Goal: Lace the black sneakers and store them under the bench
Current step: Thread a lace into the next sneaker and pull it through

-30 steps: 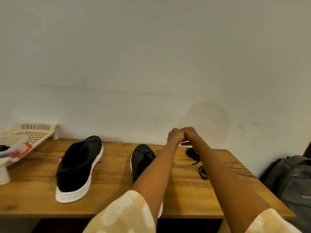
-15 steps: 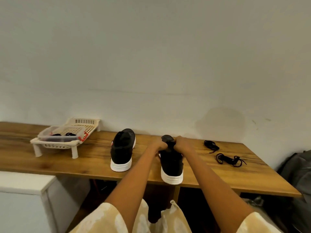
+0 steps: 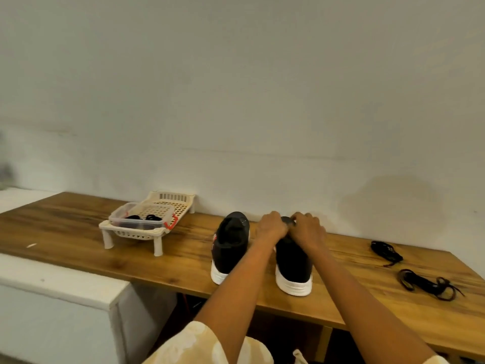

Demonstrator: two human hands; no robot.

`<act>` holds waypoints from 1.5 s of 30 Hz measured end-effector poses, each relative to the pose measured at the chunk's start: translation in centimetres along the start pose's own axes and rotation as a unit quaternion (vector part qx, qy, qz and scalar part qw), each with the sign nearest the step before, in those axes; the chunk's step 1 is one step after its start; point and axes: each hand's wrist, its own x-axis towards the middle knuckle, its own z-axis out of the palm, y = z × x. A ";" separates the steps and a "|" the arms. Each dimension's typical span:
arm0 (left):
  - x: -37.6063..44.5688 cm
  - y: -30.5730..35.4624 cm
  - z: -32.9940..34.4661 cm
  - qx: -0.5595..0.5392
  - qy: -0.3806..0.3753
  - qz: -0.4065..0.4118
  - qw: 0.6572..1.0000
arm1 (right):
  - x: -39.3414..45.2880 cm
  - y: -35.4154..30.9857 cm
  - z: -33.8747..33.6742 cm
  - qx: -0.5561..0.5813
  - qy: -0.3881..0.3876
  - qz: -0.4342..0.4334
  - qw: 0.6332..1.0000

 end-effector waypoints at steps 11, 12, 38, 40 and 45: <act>2.9 -17.0 -16.6 0.114 0.223 -0.076 0.965 | 2.1 -23.4 3.0 0.200 -0.077 -0.244 0.946; 3.2 -19.1 -17.5 0.146 0.208 -0.101 0.962 | 2.3 -25.4 3.9 0.190 -0.097 -0.259 0.942; 3.6 -11.5 -25.5 -0.198 0.048 0.118 0.972 | 3.7 -24.5 1.5 0.476 -0.282 -0.149 0.820; 2.7 -8.4 -25.7 -0.234 0.080 0.146 0.958 | 3.1 -23.0 -0.6 0.485 -0.256 -0.138 0.825; 1.8 -4.1 -22.8 -0.294 0.124 0.113 0.941 | 2.8 -17.9 -7.9 0.531 -0.162 -0.092 0.827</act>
